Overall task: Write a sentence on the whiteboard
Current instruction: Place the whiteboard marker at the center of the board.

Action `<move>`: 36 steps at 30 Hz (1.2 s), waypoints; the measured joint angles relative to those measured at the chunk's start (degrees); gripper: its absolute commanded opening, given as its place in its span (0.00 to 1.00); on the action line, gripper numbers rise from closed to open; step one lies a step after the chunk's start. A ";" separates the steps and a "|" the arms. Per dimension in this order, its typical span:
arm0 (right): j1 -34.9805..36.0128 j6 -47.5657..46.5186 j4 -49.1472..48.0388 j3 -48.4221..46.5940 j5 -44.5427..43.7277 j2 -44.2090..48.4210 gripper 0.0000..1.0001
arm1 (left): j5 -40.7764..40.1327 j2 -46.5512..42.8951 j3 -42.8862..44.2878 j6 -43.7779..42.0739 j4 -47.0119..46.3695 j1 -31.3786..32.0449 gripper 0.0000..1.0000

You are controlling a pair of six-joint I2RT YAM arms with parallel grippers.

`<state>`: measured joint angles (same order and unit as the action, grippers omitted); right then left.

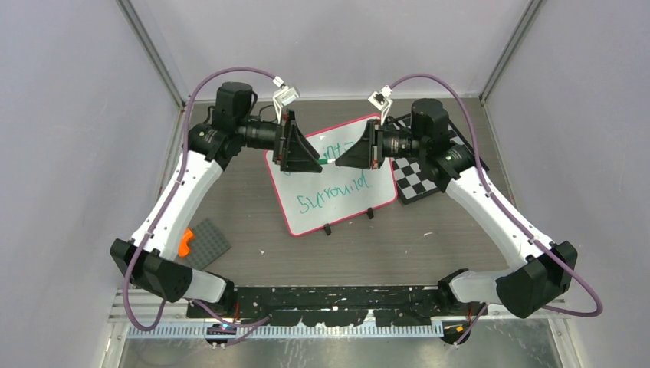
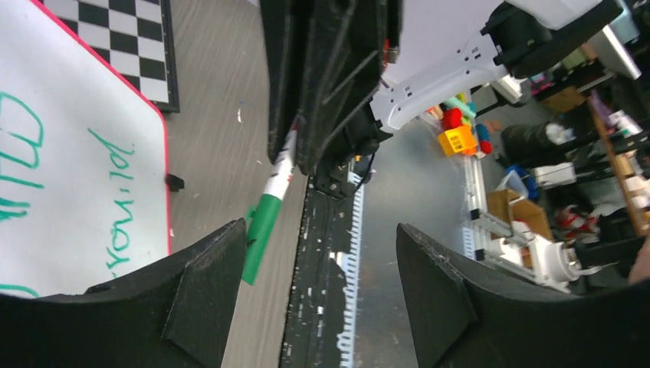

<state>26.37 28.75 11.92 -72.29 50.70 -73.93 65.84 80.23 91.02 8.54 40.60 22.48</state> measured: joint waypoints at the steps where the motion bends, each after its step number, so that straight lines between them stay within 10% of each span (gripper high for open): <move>1: 0.31 0.17 0.22 -0.15 0.42 0.00 0.00 | 0.26 0.00 -0.94 1.07 -1.36 0.00 0.72; 9: 2.21 1.38 -0.68 -1.49 2.25 0.00 0.00 | 0.68 -0.55 -5.55 1.11 -3.21 -0.13 0.62; 19: 2.78 1.38 -0.66 -2.34 3.54 0.00 0.00 | 2.45 -2.05 -6.86 -3.82 -2.54 0.52 0.00; 29: 3.04 1.31 0.76 -2.82 6.16 0.02 0.00 | -7.32 -6.43 -7.78 -9.25 -2.27 5.01 0.00; 36: 3.13 5.22 1.55 -2.10 9.09 0.02 0.00 | -32.94 -14.08 -10.62 -24.24 -1.51 17.46 0.00</move>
<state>29.50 33.98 13.47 -74.39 59.79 -73.91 32.91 66.15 80.40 -15.70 39.09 39.94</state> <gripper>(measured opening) 0.171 0.179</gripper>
